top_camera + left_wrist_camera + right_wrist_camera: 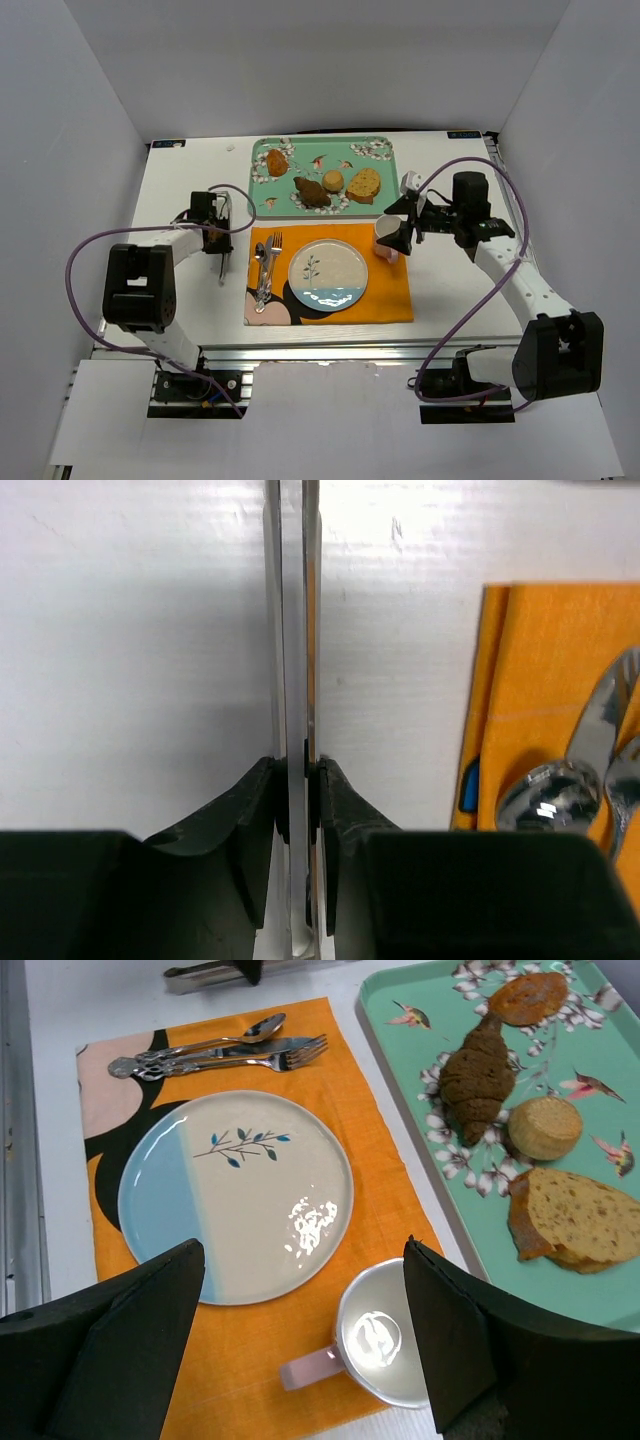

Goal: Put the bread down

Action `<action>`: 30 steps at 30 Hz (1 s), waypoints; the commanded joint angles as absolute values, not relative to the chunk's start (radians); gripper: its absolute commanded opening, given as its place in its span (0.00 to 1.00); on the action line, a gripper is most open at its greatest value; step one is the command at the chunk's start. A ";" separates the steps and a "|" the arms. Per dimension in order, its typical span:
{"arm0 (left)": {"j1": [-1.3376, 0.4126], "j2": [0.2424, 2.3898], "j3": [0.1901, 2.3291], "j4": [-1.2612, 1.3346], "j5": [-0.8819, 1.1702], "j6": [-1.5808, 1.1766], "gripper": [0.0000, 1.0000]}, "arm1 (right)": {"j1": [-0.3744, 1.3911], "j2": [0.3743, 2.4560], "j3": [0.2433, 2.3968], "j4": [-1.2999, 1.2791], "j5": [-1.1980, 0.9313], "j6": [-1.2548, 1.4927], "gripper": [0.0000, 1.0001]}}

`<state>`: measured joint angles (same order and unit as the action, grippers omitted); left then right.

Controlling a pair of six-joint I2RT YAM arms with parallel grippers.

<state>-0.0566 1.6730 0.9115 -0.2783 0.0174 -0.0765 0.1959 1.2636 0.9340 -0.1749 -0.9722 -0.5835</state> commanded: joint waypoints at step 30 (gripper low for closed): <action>-0.239 1.433 1.027 -0.267 0.368 -0.649 0.50 | 0.147 1.210 0.891 -0.015 -0.991 -0.453 0.85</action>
<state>-0.2398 1.4406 1.0046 -0.3250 0.3683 -0.6149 0.1561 1.2424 0.9000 -0.0505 -0.9756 -0.4724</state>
